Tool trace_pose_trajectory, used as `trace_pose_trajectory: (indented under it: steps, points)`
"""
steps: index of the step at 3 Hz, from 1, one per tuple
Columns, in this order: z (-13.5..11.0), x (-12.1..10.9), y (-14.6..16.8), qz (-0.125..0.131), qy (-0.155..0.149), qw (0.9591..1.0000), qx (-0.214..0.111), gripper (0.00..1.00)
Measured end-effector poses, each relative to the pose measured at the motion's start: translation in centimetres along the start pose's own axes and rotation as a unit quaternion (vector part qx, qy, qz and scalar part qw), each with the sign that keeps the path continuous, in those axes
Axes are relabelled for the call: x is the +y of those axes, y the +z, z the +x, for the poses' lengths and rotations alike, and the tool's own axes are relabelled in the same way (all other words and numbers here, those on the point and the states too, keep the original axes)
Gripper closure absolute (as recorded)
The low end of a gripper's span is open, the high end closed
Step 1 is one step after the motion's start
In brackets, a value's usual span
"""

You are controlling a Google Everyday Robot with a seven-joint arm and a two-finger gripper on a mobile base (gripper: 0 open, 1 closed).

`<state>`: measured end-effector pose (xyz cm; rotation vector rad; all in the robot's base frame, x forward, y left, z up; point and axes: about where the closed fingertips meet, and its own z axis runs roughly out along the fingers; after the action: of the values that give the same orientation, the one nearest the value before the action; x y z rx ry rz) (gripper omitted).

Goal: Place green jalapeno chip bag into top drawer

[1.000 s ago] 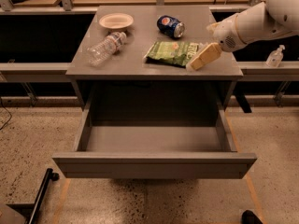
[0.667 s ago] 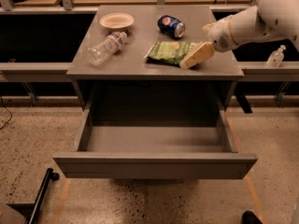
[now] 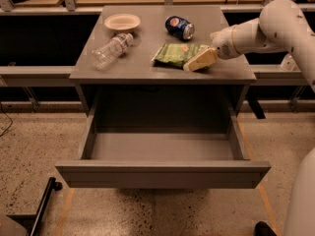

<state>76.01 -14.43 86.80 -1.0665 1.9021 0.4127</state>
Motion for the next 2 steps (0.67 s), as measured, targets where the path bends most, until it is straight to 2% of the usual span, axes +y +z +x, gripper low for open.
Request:
trace_pose_trajectory:
  steps: [2]
  points:
    - [2.2, -0.5, 1.4, 0.014, 0.033, 0.9993, 0.005, 0.00]
